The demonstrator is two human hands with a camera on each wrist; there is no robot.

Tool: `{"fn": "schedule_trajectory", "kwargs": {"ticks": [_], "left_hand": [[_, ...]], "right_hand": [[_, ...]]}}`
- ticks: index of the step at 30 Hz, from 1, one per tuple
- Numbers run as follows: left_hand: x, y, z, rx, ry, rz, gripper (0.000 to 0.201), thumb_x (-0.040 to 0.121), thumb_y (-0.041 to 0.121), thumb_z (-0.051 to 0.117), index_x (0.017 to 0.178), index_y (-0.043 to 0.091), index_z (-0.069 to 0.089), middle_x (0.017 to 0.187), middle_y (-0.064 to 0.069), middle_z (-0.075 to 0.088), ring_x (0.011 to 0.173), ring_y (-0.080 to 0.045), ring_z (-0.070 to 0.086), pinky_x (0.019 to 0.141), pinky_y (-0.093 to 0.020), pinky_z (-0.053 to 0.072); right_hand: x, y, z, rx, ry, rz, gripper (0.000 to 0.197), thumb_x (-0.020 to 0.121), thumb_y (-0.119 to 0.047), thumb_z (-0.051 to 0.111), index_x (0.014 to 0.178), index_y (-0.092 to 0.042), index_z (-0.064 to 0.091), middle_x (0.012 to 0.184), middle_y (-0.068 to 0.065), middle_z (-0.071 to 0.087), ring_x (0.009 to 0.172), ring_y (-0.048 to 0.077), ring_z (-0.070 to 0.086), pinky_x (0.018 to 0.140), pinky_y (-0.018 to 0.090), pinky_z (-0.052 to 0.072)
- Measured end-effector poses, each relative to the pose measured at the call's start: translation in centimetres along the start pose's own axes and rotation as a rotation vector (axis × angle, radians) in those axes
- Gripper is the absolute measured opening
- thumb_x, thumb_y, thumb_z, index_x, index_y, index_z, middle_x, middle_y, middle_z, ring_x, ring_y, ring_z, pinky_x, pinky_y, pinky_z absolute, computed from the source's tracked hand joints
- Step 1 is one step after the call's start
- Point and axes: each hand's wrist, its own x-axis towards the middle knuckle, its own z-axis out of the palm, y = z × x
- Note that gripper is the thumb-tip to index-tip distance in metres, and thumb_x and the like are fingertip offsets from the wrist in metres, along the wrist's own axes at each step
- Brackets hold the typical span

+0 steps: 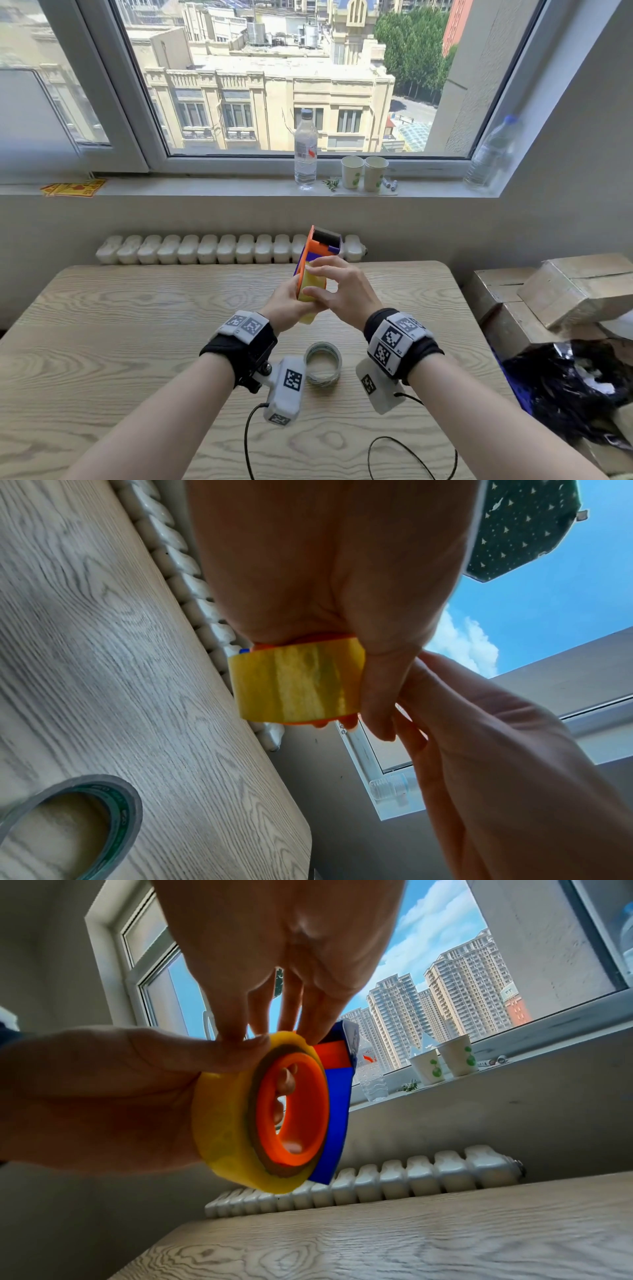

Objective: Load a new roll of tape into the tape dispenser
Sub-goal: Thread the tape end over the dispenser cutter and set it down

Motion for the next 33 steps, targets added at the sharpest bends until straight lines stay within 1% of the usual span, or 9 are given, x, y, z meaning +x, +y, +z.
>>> {"fn": "schedule_trajectory", "kwargs": {"ticks": [6, 10, 12, 16, 20, 25, 27, 29, 33], "left_hand": [[0.0, -0.5, -0.2, 0.021, -0.012, 0.017, 0.037, 0.075, 0.003, 0.074, 0.102, 0.024, 0.058, 0.089, 0.000, 0.065, 0.081, -0.013, 0.062, 0.073, -0.025, 0.050], [-0.2, -0.4, -0.3, 0.039, -0.040, 0.029, 0.037, 0.075, 0.005, 0.073, 0.100, 0.028, 0.059, 0.090, 0.000, 0.065, 0.084, -0.013, 0.062, 0.075, -0.027, 0.051], [-0.2, -0.5, -0.5, 0.049, -0.040, 0.027, 0.036, 0.075, 0.006, 0.074, 0.101, 0.027, 0.058, 0.091, 0.000, 0.066, 0.085, -0.014, 0.062, 0.078, -0.029, 0.052], [-0.3, -0.5, -0.6, 0.049, -0.043, 0.024, 0.038, 0.075, 0.008, 0.074, 0.106, 0.023, 0.058, 0.090, 0.003, 0.066, 0.082, -0.010, 0.063, 0.073, -0.023, 0.049], [-0.4, -0.5, -0.5, 0.037, -0.028, 0.029, 0.036, 0.075, 0.008, 0.075, 0.101, 0.028, 0.059, 0.090, 0.002, 0.067, 0.082, -0.011, 0.063, 0.074, -0.027, 0.050], [-0.7, -0.4, -0.4, 0.014, -0.001, 0.028, 0.040, 0.076, 0.008, 0.073, 0.111, 0.019, 0.057, 0.094, -0.005, 0.066, 0.082, -0.014, 0.063, 0.074, -0.028, 0.052], [-0.6, -0.3, -0.5, 0.011, 0.002, 0.017, 0.040, 0.075, 0.010, 0.075, 0.110, 0.023, 0.058, 0.099, -0.008, 0.067, 0.088, -0.017, 0.063, 0.081, -0.034, 0.052], [-0.6, -0.2, -0.6, 0.019, -0.003, 0.004, 0.038, 0.074, 0.011, 0.076, 0.106, 0.027, 0.059, 0.100, -0.007, 0.068, 0.091, -0.018, 0.063, 0.084, -0.036, 0.051], [-0.7, 0.0, -0.5, 0.054, -0.023, -0.003, 0.034, 0.077, 0.006, 0.073, 0.105, 0.020, 0.059, 0.087, 0.000, 0.065, 0.078, -0.011, 0.062, 0.071, -0.022, 0.052]], "right_hand": [[0.7, -0.3, -0.4, 0.011, -0.111, 0.076, 0.043, 0.074, -0.023, 0.076, 0.115, -0.017, 0.064, 0.119, 0.003, 0.057, 0.109, 0.019, 0.055, 0.099, 0.038, 0.046], [0.8, -0.1, -0.3, 0.030, -0.119, 0.090, 0.031, 0.073, -0.023, 0.077, 0.100, -0.018, 0.063, 0.114, 0.001, 0.056, 0.104, 0.022, 0.057, 0.095, 0.043, 0.049], [0.8, -0.1, -0.3, 0.032, -0.120, 0.093, 0.031, 0.073, -0.023, 0.077, 0.097, -0.017, 0.060, 0.112, 0.002, 0.056, 0.103, 0.022, 0.057, 0.095, 0.044, 0.049], [0.9, -0.3, -0.4, 0.040, -0.139, 0.099, 0.041, 0.073, -0.022, 0.077, 0.108, -0.018, 0.056, 0.115, 0.002, 0.054, 0.105, 0.021, 0.056, 0.096, 0.043, 0.048], [1.1, -0.5, -0.4, 0.044, -0.154, 0.110, 0.036, 0.073, -0.022, 0.077, 0.103, -0.016, 0.060, 0.115, 0.001, 0.054, 0.106, 0.022, 0.055, 0.097, 0.044, 0.046], [1.2, -0.6, -0.3, 0.055, -0.153, 0.098, 0.025, 0.072, -0.021, 0.078, 0.089, -0.012, 0.062, 0.114, 0.002, 0.055, 0.105, 0.023, 0.056, 0.096, 0.045, 0.047], [1.1, -0.8, -0.4, 0.064, -0.127, 0.099, 0.031, 0.071, -0.020, 0.079, 0.095, -0.013, 0.061, 0.113, 0.003, 0.056, 0.105, 0.022, 0.057, 0.095, 0.045, 0.048], [1.3, -0.9, -0.7, 0.043, -0.138, 0.094, 0.047, 0.072, -0.021, 0.078, 0.113, -0.016, 0.057, 0.114, 0.004, 0.056, 0.106, 0.021, 0.057, 0.097, 0.043, 0.048], [1.1, -0.4, -1.1, -0.045, -0.215, 0.049, 0.037, 0.079, -0.023, 0.072, 0.114, -0.021, 0.064, 0.120, 0.000, 0.055, 0.108, 0.018, 0.055, 0.097, 0.039, 0.048]]}}
